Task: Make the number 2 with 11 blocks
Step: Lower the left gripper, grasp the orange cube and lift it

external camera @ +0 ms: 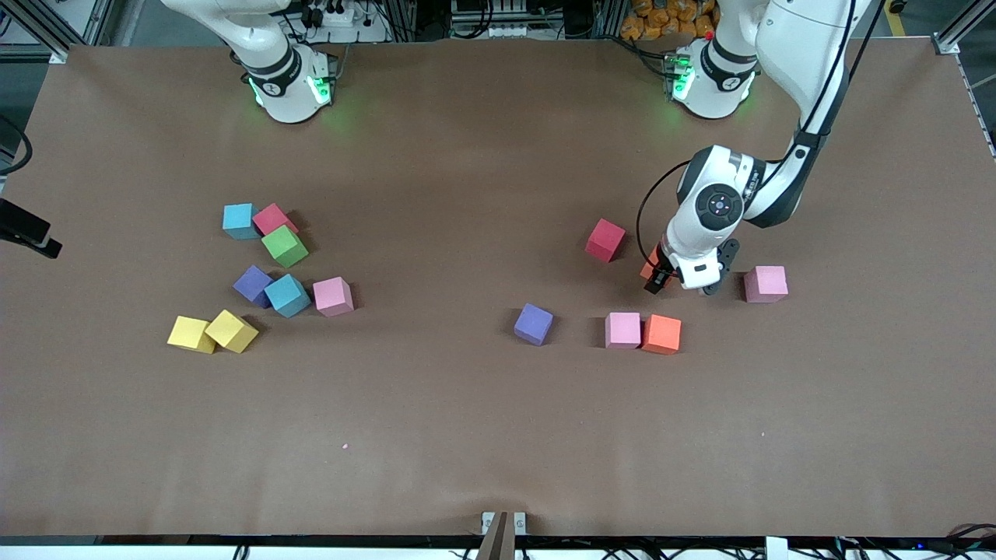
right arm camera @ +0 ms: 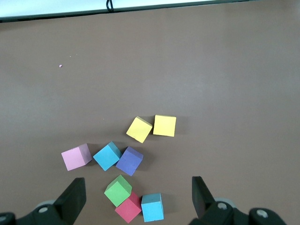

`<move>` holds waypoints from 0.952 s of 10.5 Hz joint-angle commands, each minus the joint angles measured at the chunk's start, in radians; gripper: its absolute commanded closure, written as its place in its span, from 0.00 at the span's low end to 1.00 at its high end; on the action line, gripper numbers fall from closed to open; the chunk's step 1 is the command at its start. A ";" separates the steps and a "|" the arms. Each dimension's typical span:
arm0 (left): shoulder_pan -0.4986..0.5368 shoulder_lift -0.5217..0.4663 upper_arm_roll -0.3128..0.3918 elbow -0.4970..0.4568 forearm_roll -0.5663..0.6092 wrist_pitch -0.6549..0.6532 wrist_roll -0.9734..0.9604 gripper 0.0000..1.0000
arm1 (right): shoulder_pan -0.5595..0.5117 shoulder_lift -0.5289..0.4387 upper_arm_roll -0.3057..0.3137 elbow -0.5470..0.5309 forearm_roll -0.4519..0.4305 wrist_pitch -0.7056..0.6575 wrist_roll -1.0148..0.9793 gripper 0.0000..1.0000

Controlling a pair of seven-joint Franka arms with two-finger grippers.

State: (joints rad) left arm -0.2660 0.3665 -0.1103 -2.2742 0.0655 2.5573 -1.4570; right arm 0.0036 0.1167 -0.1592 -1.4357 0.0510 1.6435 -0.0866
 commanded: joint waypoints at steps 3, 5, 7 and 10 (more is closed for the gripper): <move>-0.022 -0.056 -0.008 0.015 0.084 0.006 -0.034 1.00 | 0.001 -0.021 0.010 0.018 -0.002 -0.019 0.001 0.00; -0.021 -0.118 -0.073 0.022 0.094 -0.005 -0.039 1.00 | 0.001 -0.022 0.013 0.041 0.001 -0.074 -0.002 0.00; -0.021 -0.153 -0.173 0.035 0.092 -0.023 -0.060 1.00 | 0.001 -0.022 0.050 0.047 0.001 -0.076 -0.002 0.00; -0.028 -0.149 -0.308 0.085 0.092 -0.023 -0.100 1.00 | 0.003 -0.022 0.064 0.055 0.003 -0.076 -0.004 0.00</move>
State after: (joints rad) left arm -0.2932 0.2187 -0.3710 -2.2125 0.1319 2.5510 -1.5282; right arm 0.0083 0.1002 -0.1035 -1.3945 0.0516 1.5842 -0.0885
